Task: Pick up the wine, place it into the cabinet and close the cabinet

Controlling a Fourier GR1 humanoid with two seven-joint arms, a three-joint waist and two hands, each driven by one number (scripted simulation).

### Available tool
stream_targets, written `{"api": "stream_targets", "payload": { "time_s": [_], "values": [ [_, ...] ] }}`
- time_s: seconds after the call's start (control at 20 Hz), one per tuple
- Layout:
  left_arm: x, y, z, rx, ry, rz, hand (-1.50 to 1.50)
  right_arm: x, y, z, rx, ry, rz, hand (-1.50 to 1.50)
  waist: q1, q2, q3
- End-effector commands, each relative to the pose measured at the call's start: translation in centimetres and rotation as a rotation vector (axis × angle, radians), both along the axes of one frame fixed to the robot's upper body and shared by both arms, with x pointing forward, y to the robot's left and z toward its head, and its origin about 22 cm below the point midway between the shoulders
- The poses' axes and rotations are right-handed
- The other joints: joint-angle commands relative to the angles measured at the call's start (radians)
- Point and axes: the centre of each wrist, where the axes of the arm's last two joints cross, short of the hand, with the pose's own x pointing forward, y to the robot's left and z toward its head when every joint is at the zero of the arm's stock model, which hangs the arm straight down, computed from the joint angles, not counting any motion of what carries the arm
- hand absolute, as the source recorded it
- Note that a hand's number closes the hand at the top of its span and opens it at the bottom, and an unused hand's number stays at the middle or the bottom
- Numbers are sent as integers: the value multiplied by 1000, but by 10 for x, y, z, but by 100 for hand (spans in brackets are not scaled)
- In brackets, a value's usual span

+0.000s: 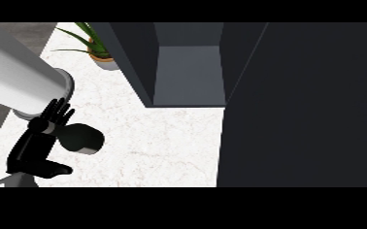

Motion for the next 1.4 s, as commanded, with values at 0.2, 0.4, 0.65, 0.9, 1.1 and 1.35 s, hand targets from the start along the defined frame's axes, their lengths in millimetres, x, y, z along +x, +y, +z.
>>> {"api": "stream_targets", "payload": {
  "time_s": [0.2,0.4,0.65,0.9,1.1,1.35],
  "values": [
    [1,-2,-19,-31,-1,-48,-150,-29,-7,16,41,-39,39,-150,-2,0,0],
    [-14,-18,-40,-54,-5,-53,-150,-32,-1,19,41,-56,53,-150,-3,0,-1],
    [19,-25,-27,-82,-9,-34,-150,-41,3,15,26,-53,62,-150,-6,-1,0],
    [7,-31,-38,-150,-21,-70,150,-41,3,7,34,-52,50,-150,-4,-3,1],
    [1,-21,-39,-157,1,-162,150,-29,4,18,27,-28,56,-150,-1,-2,-1],
    [6,-31,-36,-72,-64,-187,150,-22,-3,14,25,-31,45,-150,0,-1,0]
  ]
}}
